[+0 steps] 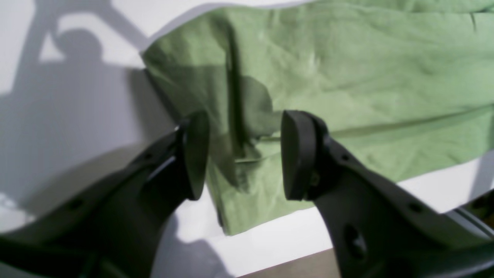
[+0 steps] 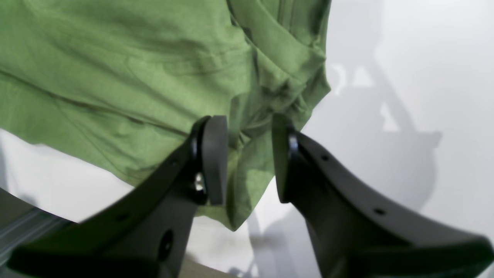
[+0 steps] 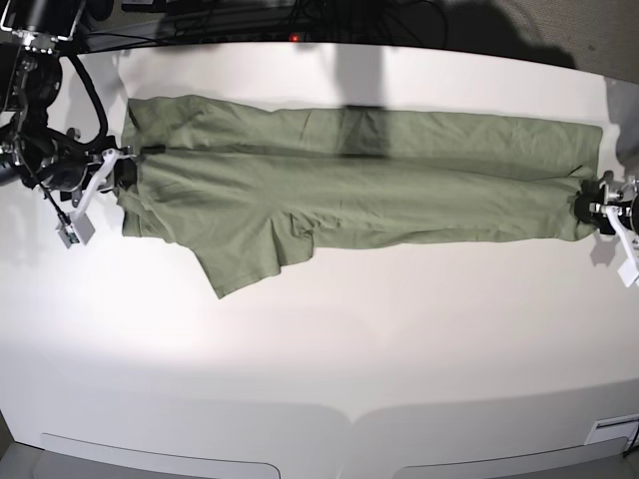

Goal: Fold the T-shirt properly
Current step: 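Release the hem and regrasp the folded edge with both grippers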

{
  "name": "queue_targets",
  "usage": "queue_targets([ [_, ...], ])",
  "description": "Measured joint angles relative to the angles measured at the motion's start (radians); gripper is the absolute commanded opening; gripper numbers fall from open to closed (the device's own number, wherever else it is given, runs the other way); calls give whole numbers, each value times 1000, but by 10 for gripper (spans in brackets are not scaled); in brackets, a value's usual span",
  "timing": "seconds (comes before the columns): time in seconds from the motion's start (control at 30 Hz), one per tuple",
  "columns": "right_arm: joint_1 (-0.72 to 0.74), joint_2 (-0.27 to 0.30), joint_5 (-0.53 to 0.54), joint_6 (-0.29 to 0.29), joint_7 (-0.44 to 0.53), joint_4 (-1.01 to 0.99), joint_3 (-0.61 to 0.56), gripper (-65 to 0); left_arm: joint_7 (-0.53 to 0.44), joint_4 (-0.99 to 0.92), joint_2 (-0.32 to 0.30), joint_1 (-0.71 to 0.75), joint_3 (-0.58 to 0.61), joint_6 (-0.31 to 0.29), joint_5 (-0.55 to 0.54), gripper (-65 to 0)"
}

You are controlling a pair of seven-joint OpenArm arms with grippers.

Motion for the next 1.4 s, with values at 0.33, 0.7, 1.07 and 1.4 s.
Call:
queue_targets([
  [0.33,81,0,202,0,30,1,1,-448,-87,0,22,-6,-5,-37,-171,-354],
  [0.7,74,-181,93,0,18,-5,1,-448,-115,13,243,100,-18,-57,-61,-354],
  [1.07,75,-266,-103,-1,149,-169,-17,-448,-233,26,287,139,-23,-69,26,-354],
  [1.4,222,-261,-188,3,265,-399,-91,-448,-380,25,309,130,-16,-89,178,-358],
])
